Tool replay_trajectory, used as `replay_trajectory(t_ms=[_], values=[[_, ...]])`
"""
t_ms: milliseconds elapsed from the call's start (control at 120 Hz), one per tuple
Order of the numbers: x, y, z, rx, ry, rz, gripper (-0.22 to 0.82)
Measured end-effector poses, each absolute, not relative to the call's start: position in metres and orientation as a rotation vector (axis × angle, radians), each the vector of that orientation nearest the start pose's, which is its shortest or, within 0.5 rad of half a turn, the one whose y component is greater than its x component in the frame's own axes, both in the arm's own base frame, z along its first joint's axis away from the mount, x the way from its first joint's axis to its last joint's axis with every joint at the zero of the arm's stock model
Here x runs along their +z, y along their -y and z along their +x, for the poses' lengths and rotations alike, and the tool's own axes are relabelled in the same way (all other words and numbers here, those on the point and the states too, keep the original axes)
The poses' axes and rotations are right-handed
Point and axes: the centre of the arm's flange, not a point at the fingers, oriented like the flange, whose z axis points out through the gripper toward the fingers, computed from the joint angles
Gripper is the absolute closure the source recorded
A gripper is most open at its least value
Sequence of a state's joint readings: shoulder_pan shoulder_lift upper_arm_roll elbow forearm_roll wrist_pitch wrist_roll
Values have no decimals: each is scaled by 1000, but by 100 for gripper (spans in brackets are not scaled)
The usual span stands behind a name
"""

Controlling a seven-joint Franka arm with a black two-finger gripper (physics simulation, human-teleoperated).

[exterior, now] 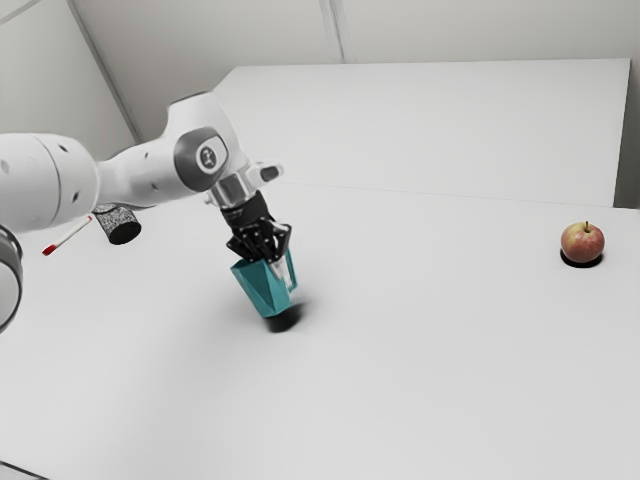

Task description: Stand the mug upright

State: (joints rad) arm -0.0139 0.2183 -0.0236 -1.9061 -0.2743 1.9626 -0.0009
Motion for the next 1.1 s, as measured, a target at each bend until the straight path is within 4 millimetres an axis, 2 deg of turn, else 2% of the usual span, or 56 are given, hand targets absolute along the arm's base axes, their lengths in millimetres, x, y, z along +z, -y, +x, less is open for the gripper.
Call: replay_trajectory(t_ms=[150,283,417,633,1100], values=[[373,38,566,173,29,-3243,77],[378,38,565,49,-66,-3152,77],[375,38,565,-14,-106,-3109,77],[355,37,556,-17,-104,-3092,77],[337,37,559,-31,-69,-3092,78]])
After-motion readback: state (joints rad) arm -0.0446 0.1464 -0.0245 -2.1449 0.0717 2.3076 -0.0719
